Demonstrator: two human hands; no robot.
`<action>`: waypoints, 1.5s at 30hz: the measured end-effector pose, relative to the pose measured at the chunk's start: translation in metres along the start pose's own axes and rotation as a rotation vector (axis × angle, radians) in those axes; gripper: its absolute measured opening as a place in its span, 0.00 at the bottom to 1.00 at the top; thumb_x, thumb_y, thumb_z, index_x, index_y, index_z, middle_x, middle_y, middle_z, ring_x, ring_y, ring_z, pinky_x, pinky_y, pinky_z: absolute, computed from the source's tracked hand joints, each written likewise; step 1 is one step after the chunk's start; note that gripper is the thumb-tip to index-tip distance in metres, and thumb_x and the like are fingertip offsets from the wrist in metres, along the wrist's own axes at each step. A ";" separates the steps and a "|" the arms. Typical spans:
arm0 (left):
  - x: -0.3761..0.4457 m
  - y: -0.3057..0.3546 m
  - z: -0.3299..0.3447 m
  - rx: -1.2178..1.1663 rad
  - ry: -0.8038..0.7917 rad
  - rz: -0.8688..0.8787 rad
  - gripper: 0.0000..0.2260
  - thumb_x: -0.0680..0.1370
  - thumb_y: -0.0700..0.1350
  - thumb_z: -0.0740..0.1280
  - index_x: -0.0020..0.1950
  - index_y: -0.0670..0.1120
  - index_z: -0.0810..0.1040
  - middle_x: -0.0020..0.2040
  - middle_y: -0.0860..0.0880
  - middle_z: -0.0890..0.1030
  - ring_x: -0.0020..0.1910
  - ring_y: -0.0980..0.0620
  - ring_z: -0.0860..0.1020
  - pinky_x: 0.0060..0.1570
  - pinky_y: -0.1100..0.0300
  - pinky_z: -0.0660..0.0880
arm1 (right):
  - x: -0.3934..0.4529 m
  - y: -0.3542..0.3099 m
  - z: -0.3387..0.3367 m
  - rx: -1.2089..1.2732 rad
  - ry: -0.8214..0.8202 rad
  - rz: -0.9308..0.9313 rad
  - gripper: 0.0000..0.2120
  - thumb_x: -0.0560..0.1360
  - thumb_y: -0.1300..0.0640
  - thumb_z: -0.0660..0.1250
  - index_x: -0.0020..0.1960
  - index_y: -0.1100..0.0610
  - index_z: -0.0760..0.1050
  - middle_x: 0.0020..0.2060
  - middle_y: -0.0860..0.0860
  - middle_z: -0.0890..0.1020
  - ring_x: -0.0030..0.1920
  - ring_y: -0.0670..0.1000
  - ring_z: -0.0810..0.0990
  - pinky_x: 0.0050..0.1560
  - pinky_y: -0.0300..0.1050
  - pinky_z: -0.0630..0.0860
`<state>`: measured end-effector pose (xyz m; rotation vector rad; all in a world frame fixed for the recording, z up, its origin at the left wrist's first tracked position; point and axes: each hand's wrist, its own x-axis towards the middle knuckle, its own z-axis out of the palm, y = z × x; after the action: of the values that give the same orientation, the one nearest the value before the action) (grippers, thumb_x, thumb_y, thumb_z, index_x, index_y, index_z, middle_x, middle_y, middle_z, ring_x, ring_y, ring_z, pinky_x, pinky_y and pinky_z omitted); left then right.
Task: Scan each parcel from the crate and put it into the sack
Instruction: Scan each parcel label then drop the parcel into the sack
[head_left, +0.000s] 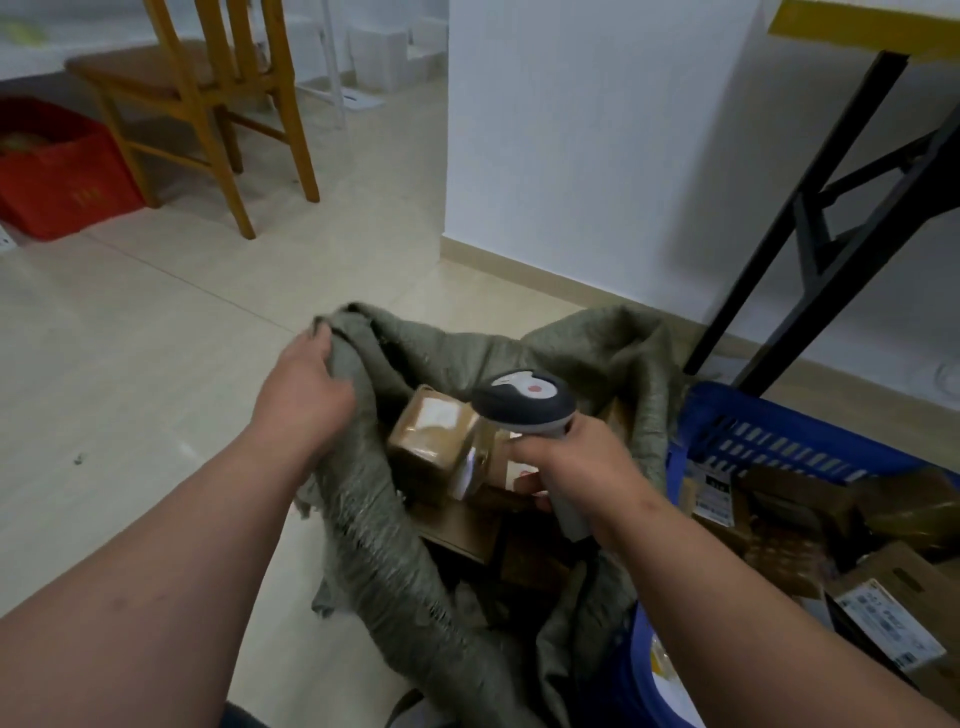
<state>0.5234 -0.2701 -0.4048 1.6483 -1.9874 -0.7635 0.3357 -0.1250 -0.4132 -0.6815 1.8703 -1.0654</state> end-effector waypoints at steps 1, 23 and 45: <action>0.000 -0.004 0.002 -0.002 -0.016 -0.023 0.32 0.77 0.36 0.61 0.80 0.48 0.56 0.79 0.47 0.58 0.77 0.45 0.59 0.74 0.53 0.59 | 0.001 0.001 -0.007 0.008 0.032 0.006 0.11 0.70 0.61 0.73 0.52 0.53 0.80 0.44 0.56 0.86 0.37 0.53 0.85 0.31 0.42 0.76; 0.009 -0.019 0.035 -0.052 0.102 -0.043 0.26 0.75 0.37 0.65 0.74 0.43 0.66 0.71 0.42 0.70 0.70 0.40 0.68 0.61 0.53 0.68 | -0.004 0.040 -0.078 0.126 0.270 0.366 0.15 0.75 0.57 0.70 0.57 0.63 0.72 0.42 0.62 0.79 0.36 0.57 0.79 0.33 0.48 0.77; -0.029 0.008 0.038 0.301 -0.074 -0.135 0.31 0.74 0.52 0.67 0.76 0.59 0.62 0.80 0.52 0.47 0.76 0.41 0.50 0.70 0.39 0.58 | -0.037 0.069 -0.118 0.333 0.547 0.292 0.12 0.73 0.54 0.72 0.47 0.63 0.75 0.35 0.59 0.80 0.33 0.57 0.80 0.35 0.49 0.79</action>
<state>0.4983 -0.2359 -0.4271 1.9675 -2.1434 -0.6015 0.2472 -0.0149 -0.4269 0.0918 2.0825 -1.4140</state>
